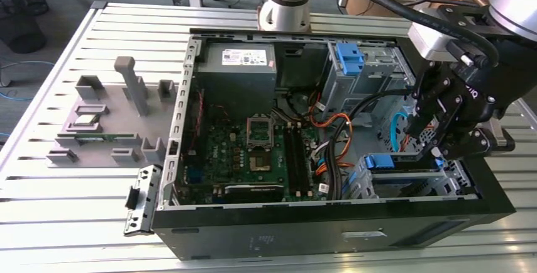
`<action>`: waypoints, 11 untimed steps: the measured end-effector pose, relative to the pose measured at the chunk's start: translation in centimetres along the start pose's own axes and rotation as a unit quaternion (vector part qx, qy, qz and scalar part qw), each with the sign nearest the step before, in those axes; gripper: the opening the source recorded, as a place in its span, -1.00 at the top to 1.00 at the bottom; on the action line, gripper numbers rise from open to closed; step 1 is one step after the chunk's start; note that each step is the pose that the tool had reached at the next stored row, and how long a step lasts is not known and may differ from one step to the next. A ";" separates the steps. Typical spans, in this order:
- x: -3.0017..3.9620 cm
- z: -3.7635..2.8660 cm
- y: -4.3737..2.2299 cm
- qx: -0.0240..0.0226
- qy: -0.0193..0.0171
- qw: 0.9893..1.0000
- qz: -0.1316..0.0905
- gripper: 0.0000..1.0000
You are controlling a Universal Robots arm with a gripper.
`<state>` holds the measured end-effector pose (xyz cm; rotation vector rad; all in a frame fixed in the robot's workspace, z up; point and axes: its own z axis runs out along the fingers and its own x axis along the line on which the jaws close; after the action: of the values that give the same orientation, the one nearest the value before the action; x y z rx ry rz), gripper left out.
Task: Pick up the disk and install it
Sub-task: 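Insert the first disk wire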
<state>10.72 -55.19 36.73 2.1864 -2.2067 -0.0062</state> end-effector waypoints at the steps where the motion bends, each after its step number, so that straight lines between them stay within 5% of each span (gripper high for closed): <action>1: 0.00 -0.13 0.00 0.000 0.000 1.000 0.000 0.04; 11: -0.07 -0.49 0.01 0.000 0.000 1.000 0.000 0.04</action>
<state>10.73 -55.10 37.22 2.1866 -2.2066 -0.0062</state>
